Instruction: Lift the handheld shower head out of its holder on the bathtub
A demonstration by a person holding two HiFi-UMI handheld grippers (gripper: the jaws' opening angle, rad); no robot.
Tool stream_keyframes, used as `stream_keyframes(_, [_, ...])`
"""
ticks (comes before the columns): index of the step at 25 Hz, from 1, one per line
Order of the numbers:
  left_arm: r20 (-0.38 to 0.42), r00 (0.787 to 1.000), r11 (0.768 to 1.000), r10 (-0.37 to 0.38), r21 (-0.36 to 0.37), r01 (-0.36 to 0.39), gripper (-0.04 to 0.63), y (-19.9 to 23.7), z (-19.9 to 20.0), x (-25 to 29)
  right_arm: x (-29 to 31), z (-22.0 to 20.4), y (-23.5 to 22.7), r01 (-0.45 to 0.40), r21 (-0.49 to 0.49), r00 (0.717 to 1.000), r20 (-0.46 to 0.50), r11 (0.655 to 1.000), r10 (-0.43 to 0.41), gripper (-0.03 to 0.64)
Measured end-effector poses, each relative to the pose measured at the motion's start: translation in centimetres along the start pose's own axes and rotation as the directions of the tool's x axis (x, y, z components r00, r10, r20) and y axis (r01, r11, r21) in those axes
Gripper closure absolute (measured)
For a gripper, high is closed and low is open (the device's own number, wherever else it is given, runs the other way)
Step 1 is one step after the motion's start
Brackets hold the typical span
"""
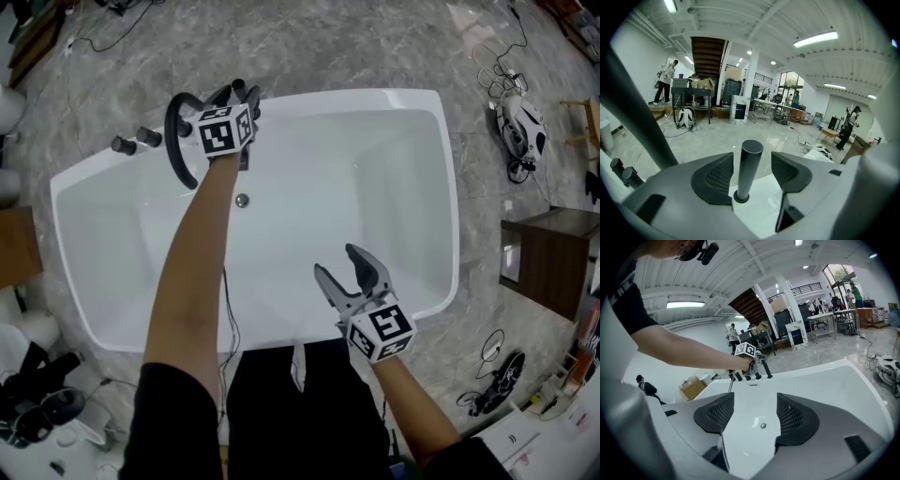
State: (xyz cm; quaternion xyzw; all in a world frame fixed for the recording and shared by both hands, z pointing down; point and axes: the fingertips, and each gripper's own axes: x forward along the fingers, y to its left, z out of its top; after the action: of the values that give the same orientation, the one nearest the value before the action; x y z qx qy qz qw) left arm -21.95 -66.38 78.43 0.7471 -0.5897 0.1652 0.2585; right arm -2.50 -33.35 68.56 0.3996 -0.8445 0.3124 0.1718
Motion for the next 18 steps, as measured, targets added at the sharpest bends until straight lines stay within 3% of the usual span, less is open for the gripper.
stream_keyframes(3, [-0.032, 0.999, 1.000, 0.003, 0.029, -0.002, 0.365, 0.5, 0.2, 0.3, -0.2, -0.4, 0.1, -0.005, 0.001, 1.000, -0.010, 1.000, 0.005, 0.367])
stream_keyframes(6, [-0.016, 1.000, 0.999, -0.024, 0.023, 0.025, 0.417, 0.0, 0.5, 0.4, -0.5, -0.7, 0.0, -0.008, 0.008, 1.000, -0.012, 1.000, 0.009, 0.367])
stream_keyframes(9, [-0.012, 0.999, 0.999, -0.044, 0.023, 0.044, 0.426, -0.5, 0.3, 0.8, -0.3, -0.5, -0.3, -0.005, 0.012, 1.000, -0.005, 1.000, 0.005, 0.367])
stream_keyframes(18, [-0.008, 1.000, 0.998, -0.015, 0.055, 0.015, 0.456, 0.2, 0.3, 0.9, -0.2, 0.2, -0.4, -0.006, 0.001, 1.000, -0.001, 1.000, 0.006, 0.367])
